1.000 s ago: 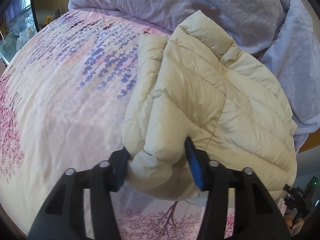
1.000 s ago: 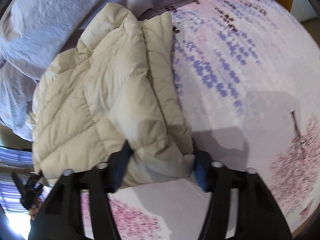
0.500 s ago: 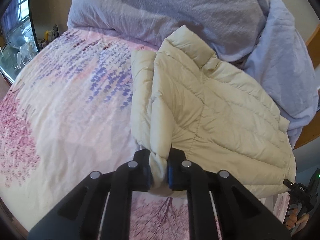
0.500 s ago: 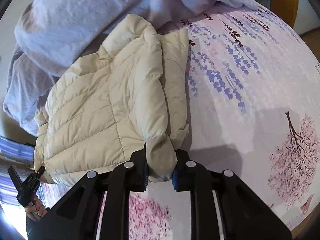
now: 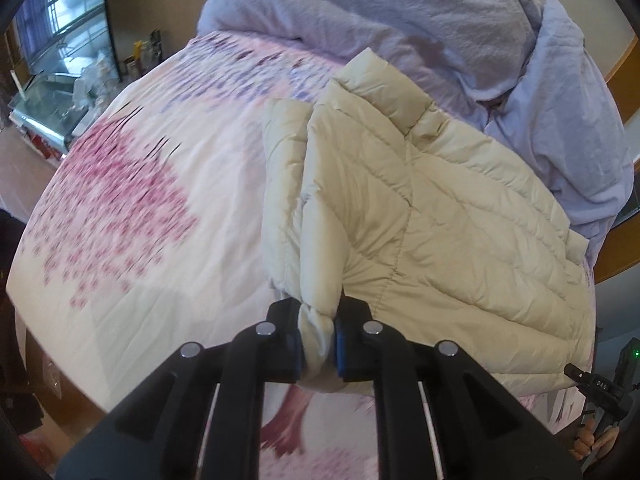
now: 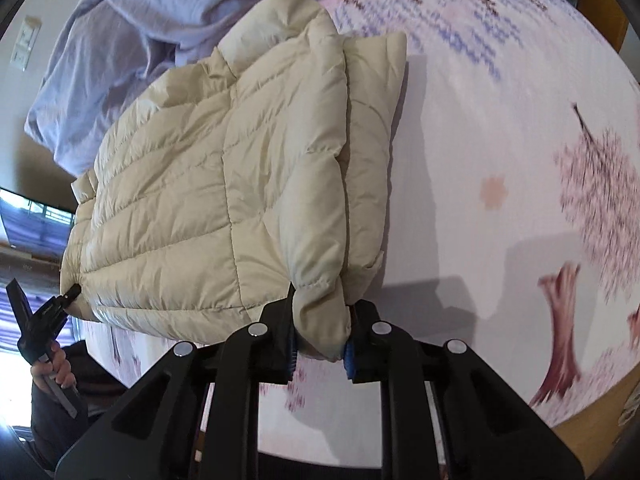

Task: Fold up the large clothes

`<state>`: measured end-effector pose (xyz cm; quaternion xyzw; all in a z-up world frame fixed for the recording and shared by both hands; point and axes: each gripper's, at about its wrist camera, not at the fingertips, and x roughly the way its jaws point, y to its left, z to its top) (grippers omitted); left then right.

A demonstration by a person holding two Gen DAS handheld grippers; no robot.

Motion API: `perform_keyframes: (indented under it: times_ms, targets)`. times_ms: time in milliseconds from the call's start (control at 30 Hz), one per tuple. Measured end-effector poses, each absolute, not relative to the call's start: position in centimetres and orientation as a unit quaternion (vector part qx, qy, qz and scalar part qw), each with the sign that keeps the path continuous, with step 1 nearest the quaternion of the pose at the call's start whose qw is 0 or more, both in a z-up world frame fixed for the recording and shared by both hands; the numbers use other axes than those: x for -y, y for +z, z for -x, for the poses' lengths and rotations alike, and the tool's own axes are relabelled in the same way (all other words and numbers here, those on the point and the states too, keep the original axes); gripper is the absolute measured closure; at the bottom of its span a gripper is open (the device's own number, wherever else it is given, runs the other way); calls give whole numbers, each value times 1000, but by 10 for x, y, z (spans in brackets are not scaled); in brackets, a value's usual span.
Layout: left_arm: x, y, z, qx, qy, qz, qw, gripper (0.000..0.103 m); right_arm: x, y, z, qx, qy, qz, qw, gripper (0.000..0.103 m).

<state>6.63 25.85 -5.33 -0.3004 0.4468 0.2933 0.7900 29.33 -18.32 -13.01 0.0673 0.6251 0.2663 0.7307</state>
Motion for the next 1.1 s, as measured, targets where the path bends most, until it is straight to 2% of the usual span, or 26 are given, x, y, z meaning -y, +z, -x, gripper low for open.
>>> perform_keyframes:
  times_ms: [100, 267, 300, 333, 367, 567, 667, 1100]
  targets:
    - [-259, -58, -59, -449, 292, 306, 787, 90, 181, -126, -293, -622, 261, -47, 737, 82]
    - [-257, -59, -61, -456, 303, 296, 782, 81, 185, -113, -307, -612, 219, -26, 760, 52]
    - [-257, -59, -62, -457, 304, 295, 782, 78, 186, -108, -310, -604, 211, -24, 768, 49]
    - [-257, -59, -62, -459, 308, 292, 780, 70, 187, -102, -314, -594, 201, -21, 779, 46]
    - [-257, -58, -62, -460, 312, 290, 779, 62, 187, -99, -311, -588, 196, -16, 785, 45]
    - [-263, -51, -55, -453, 333, 285, 777, 39, 166, -68, -311, -528, 195, 47, 826, 45]
    - [-267, -44, -53, -446, 341, 280, 779, 31, 145, -57, -310, -500, 227, 61, 834, 45]
    - [-274, -35, -60, -442, 359, 259, 780, 26, 66, -80, -294, -496, 282, 95, 816, 45]
